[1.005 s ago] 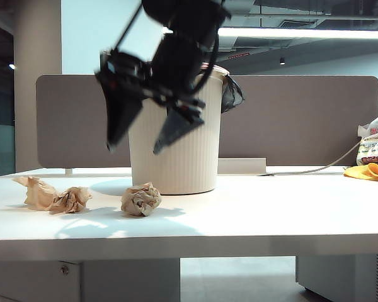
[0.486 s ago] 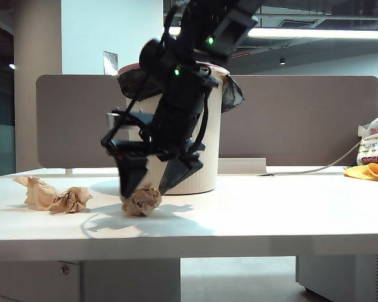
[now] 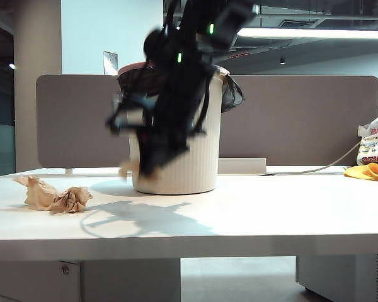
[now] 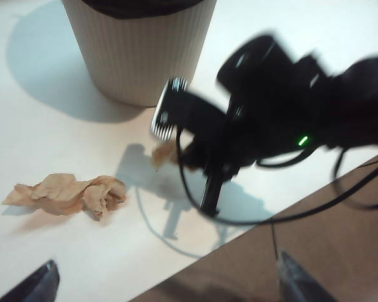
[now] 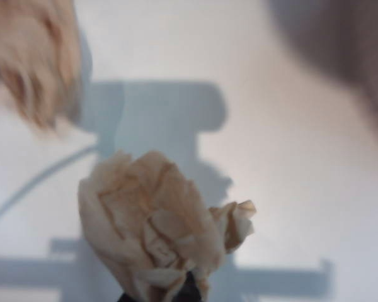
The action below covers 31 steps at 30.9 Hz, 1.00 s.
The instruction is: Pick up all the trash on the table and put it in the trash can.
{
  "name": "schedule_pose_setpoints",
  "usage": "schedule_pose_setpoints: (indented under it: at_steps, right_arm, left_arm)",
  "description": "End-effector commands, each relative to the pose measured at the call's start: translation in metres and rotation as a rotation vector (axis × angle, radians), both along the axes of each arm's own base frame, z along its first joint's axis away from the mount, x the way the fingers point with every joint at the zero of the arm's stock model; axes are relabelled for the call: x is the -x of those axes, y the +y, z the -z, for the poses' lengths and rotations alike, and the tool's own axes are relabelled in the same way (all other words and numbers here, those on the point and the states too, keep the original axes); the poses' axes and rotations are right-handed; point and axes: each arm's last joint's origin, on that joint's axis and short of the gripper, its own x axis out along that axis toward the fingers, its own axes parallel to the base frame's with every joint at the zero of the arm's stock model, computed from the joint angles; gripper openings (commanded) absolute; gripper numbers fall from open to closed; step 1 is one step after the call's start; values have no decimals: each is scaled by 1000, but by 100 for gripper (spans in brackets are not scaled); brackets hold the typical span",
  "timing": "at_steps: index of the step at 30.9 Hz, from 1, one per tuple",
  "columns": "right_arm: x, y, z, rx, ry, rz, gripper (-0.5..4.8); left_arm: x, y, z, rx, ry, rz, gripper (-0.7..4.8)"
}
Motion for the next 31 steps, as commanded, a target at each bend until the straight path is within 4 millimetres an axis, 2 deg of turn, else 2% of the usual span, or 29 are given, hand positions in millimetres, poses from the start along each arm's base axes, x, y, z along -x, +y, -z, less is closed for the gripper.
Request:
schedule_pose_setpoints:
  at_steps: [1, 8, 10, 13, 14, 16, 19, 25, 28, 31]
  right_arm:
    - [6, -5, -61, -100, -107, -9, -6]
    - [30, -31, -193, -319, -391, -12, -6]
    - [30, -43, -225, -374, -470, 5, -6]
    - [24, -60, -256, -434, -567, 47, -6]
    - [20, -64, -260, -446, -590, 60, -6]
    - [9, -75, -266, -455, -623, 95, -6]
    - [-13, -86, -260, -448, -634, 132, -6]
    - [-65, -96, -221, -474, -582, 204, -6]
    - [-83, -93, -199, -471, -544, 198, -6]
    - [-91, -91, -185, -468, -495, 167, -3]
  left_arm:
    - [-2, -1, -5, 22, -51, 9, 479]
    - [-10, -4, -22, 97, -234, 8, 479]
    - [-14, -6, -29, 130, -310, 8, 479]
    - [-24, -10, -37, 169, -403, 9, 479]
    - [-27, -12, -39, 179, -426, 11, 479]
    - [-36, -16, -41, 194, -460, 14, 479]
    - [-50, -22, -37, 210, -458, 31, 479]
    - [-68, -30, -25, 185, -394, 34, 479]
    - [-71, -31, -23, 183, -387, 37, 479]
    - [-72, -31, -22, 181, -383, 36, 479]
